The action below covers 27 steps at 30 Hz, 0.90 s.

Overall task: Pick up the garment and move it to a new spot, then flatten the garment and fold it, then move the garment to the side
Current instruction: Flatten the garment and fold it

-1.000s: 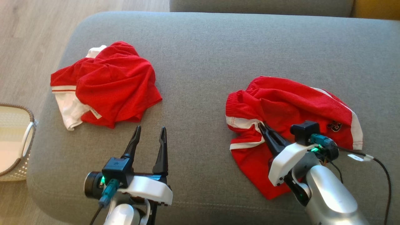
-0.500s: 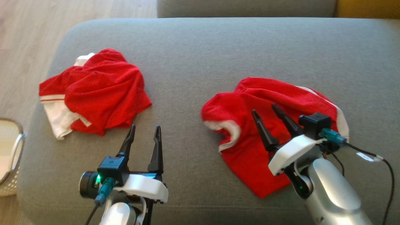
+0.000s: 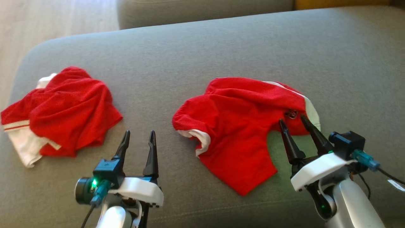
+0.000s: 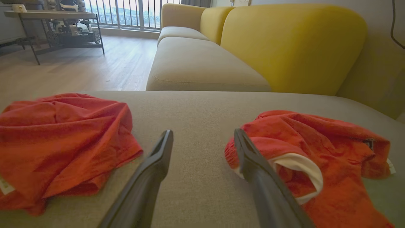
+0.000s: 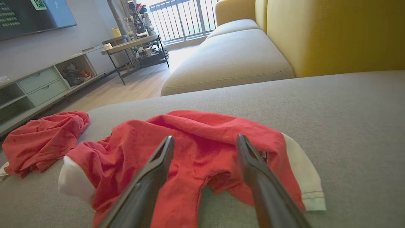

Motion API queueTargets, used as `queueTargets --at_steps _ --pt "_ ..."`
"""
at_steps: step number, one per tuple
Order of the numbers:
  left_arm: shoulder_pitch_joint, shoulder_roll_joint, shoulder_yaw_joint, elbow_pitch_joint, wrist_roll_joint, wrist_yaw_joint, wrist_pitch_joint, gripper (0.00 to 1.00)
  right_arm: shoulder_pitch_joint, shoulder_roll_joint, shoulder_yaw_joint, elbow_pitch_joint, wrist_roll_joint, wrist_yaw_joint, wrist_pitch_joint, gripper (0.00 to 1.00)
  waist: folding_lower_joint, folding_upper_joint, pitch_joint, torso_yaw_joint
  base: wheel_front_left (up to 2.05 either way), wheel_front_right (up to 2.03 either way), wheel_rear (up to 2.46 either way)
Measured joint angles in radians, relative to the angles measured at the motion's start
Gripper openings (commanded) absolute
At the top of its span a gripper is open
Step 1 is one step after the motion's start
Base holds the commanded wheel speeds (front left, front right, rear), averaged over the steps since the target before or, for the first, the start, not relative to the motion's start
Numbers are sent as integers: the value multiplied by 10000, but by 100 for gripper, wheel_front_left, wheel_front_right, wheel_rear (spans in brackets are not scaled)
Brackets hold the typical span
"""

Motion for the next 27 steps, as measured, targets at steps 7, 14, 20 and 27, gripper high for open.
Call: queueTargets --at_steps 7,14,20,27 --pt "-485 -6 -278 1277 -380 -431 0 100 110 23 -21 -491 2 0 125 100 0 0 221 -635 0 0 0" --pt "-1630 -33 -817 2917 -953 -516 0 100 92 31 25 -769 0 0 163 100 1 0 544 -1007 0 0 0" --pt "-2313 -40 -1214 4134 -1365 -516 2 100 80 35 33 -800 -2 0 161 100 1 0 741 -1188 0 0 0" --pt "-2930 -44 -1582 4926 -1944 -506 2 100 71 38 42 -838 -6 0 161 100 1 0 893 -1350 0 0 0"
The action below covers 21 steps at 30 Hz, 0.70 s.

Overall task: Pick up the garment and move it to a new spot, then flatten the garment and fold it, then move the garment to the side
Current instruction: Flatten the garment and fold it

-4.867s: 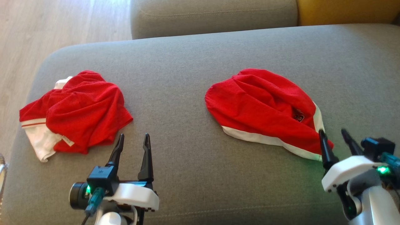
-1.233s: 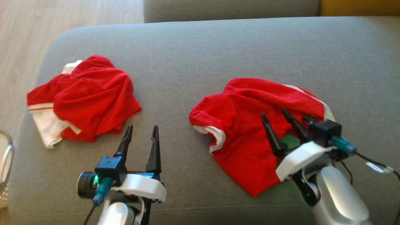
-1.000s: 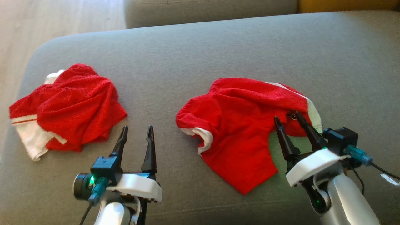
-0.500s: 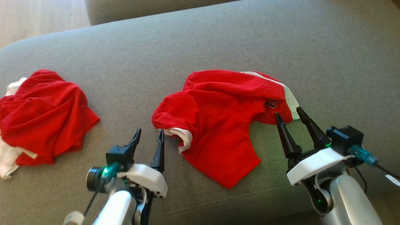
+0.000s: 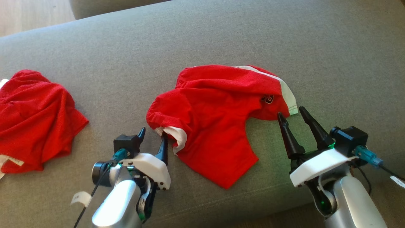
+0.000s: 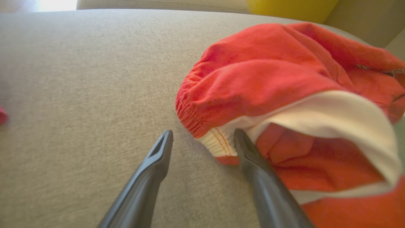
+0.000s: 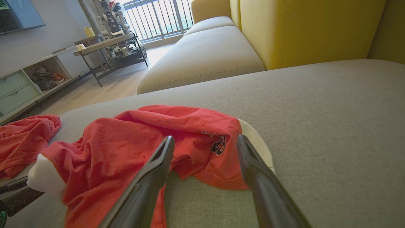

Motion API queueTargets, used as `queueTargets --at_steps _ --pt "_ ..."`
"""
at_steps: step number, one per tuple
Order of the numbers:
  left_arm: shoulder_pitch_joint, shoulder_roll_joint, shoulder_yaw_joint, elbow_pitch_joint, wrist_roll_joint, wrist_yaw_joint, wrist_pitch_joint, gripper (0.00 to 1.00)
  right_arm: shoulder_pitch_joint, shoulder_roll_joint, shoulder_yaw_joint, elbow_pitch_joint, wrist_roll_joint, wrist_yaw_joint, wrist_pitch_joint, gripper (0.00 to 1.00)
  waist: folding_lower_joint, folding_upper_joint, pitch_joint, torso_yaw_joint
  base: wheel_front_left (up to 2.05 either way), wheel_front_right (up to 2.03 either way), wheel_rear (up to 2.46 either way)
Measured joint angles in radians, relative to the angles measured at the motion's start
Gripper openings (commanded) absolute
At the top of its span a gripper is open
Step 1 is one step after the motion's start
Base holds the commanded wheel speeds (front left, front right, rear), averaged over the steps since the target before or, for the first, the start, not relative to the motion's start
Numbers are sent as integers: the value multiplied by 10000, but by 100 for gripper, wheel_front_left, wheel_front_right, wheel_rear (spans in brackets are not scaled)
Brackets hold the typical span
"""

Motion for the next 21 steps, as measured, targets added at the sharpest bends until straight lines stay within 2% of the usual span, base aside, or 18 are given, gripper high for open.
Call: queueTargets --at_steps 13,14,15,16,21 --pt "-398 -13 -878 721 -727 -13 -2 100 -10 0 69 6 -12 0 -4 100 0 0 36 -72 0 0 0" --pt "-409 -13 -915 723 -727 -13 -2 21 -11 0 79 10 -12 0 -4 100 0 0 29 -62 0 0 0" --pt "-417 -15 -961 723 -729 -13 -2 21 -11 0 82 12 -12 0 -4 100 0 0 21 -48 0 0 0" --pt "-417 -15 -961 723 -729 -13 -2 0 -11 0 82 12 -12 0 -4 100 0 0 21 -48 0 0 0" --pt "-470 -36 -932 497 -709 -82 0 0 -11 0 71 96 -13 0 -13 100 0 0 -52 101 0 0 0"
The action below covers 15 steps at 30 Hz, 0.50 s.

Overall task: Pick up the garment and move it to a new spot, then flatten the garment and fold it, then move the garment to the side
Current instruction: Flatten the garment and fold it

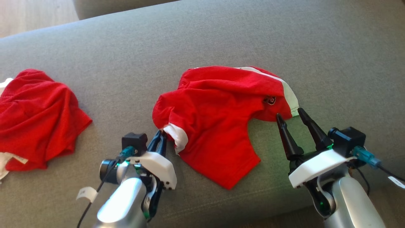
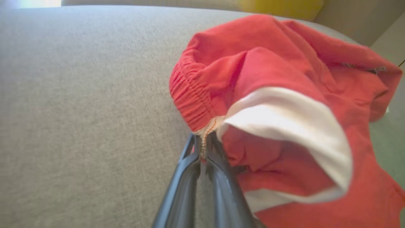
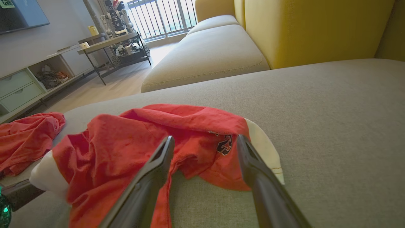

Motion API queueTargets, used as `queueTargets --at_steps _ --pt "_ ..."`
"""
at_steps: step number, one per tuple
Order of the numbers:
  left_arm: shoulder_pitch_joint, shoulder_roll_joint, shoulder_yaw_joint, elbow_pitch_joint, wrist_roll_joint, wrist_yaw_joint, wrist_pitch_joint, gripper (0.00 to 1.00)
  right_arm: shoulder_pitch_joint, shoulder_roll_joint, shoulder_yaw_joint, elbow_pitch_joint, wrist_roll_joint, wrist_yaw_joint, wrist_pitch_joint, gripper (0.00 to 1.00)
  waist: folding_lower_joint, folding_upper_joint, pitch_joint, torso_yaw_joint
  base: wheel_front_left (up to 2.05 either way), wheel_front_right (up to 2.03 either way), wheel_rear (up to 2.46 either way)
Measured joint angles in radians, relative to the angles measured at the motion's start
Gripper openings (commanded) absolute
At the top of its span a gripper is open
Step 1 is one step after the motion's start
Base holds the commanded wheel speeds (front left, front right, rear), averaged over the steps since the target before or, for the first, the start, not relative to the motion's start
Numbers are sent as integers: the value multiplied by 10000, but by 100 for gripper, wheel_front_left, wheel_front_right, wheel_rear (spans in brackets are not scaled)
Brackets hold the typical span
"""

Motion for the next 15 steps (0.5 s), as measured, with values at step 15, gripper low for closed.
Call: queueTargets --at_steps 15 --pt "608 819 1170 -1730 1636 368 0 0 282 -2 2293 698 629 0 961 100 -1 0 -365 564 0 0 0"
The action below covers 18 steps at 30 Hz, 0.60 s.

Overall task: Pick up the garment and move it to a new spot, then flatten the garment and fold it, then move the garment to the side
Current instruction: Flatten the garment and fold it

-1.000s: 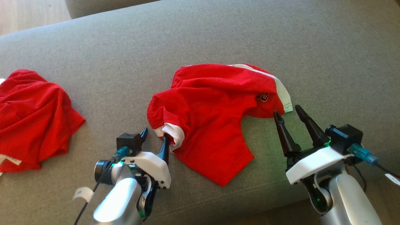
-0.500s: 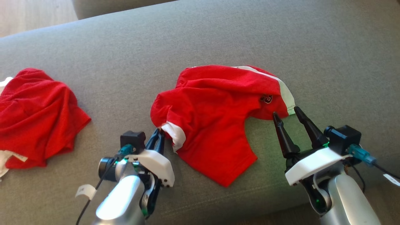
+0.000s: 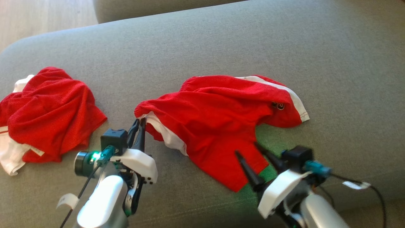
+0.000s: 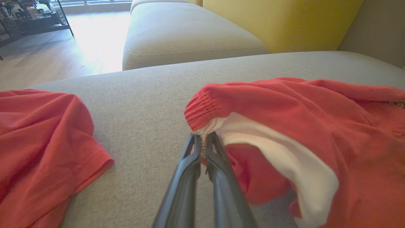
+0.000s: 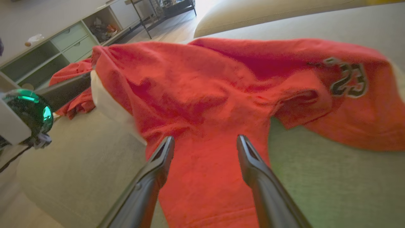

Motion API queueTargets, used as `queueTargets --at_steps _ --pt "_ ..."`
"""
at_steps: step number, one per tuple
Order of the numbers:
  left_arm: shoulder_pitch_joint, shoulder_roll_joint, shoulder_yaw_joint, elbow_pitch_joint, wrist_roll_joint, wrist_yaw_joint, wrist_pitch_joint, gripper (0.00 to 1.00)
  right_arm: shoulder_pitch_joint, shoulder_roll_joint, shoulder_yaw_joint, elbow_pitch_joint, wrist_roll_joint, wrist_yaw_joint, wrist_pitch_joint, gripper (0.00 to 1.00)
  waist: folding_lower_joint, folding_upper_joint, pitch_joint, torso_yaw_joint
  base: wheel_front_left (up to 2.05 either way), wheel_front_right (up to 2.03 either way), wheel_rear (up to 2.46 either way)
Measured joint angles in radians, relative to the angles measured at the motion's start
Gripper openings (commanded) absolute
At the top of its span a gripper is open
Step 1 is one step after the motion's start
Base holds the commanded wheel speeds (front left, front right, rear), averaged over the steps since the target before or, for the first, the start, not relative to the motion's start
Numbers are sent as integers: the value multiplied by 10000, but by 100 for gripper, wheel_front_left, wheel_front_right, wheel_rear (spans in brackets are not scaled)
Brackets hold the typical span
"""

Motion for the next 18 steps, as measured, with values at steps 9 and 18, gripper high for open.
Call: queueTargets --at_steps 9,18 --pt "168 90 313 -255 157 123 0 0 270 -2 -155 874 324 0 288 100 0 0 -69 298 0 0 0" --pt "264 44 430 -401 328 128 0 0 375 6 339 1400 128 0 744 100 0 0 -22 489 0 0 0"
